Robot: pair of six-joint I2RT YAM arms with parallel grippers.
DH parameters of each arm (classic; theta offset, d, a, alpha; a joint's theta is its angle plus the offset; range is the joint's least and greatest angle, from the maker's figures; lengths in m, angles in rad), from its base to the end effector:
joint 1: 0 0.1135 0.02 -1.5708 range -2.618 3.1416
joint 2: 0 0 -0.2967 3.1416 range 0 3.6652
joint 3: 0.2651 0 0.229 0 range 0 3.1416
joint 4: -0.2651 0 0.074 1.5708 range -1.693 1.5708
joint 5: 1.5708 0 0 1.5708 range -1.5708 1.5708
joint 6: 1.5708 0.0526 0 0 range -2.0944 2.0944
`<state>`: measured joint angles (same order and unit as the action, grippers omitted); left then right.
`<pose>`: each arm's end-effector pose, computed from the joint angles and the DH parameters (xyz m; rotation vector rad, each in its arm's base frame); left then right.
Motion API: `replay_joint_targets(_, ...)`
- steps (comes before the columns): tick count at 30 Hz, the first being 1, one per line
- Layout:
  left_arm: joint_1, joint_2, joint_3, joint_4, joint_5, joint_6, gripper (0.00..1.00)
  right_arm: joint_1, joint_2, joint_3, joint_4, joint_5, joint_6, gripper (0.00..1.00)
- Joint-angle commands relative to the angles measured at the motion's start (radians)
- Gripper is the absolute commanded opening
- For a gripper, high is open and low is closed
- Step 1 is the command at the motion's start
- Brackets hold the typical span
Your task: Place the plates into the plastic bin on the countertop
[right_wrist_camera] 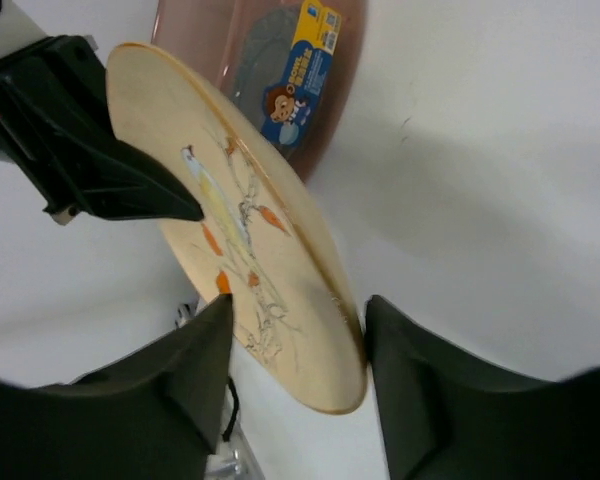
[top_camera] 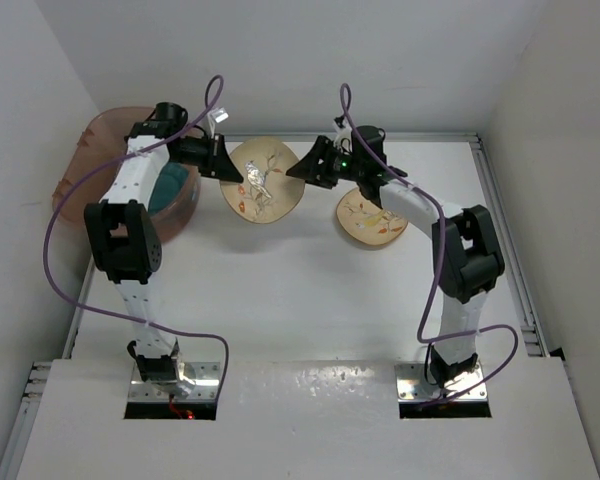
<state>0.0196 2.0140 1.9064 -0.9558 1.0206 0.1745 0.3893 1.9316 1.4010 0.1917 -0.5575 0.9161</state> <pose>0.4235 -0.0365 0.3287 0.5071 2.2510 -1.2148 0.4128 0.1994 0.2916 0.1346 2.1159 1.3657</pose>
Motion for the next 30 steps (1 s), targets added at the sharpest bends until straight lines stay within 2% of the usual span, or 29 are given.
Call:
replay_joint_targets(1,-0.012,-0.008,0.043,0.011,-0.051,0.020,0.00,-0.010,0.001,0.010,0.098,-0.027,0.043,0.57)
replay_joint_targets(6,-0.012,0.002,0.074,0.011,-0.074,0.002,0.00,-0.027,0.007,-0.003,0.002,0.025,0.027,0.81)
replay_joint_targets(8,0.017,0.011,0.138,0.011,-0.074,-0.009,0.00,-0.047,-0.009,-0.010,-0.061,0.056,0.017,0.85)
replay_joint_targets(10,0.060,0.011,0.202,0.011,-0.045,-0.042,0.00,-0.081,-0.022,-0.020,-0.153,0.149,0.017,0.89)
replay_joint_targets(11,0.124,0.011,0.274,0.025,-0.007,-0.055,0.00,-0.095,-0.051,-0.036,-0.176,0.197,0.017,0.89)
replay_joint_targets(13,0.204,-0.010,0.312,0.105,0.018,-0.131,0.00,-0.134,-0.104,-0.071,-0.251,0.276,0.013,0.89)
replay_joint_targets(14,0.295,-0.044,0.297,0.153,0.042,-0.166,0.00,-0.145,-0.115,-0.083,-0.267,0.294,0.007,0.89)
replay_joint_targets(16,0.382,-0.083,0.248,0.262,0.042,-0.252,0.00,-0.191,-0.143,-0.129,-0.331,0.346,-0.019,0.89)
replay_joint_targets(17,0.455,-0.099,0.190,0.352,-0.003,-0.327,0.00,-0.214,-0.181,-0.143,-0.342,0.353,-0.022,0.89)
replay_joint_targets(20,0.540,-0.124,0.099,0.387,-0.140,-0.346,0.00,-0.270,-0.227,-0.203,-0.394,0.373,-0.037,0.89)
replay_joint_targets(24,0.577,-0.094,-0.007,0.387,-0.175,-0.346,0.00,-0.335,-0.258,-0.254,-0.457,0.419,-0.046,0.86)
replay_joint_targets(28,0.586,-0.025,-0.050,0.387,-0.215,-0.336,0.00,-0.418,-0.246,-0.267,-0.531,0.426,-0.065,0.60)
replay_joint_targets(30,0.586,0.015,-0.061,0.387,-0.253,-0.336,0.00,-0.457,-0.234,-0.293,-0.531,0.419,-0.059,0.63)
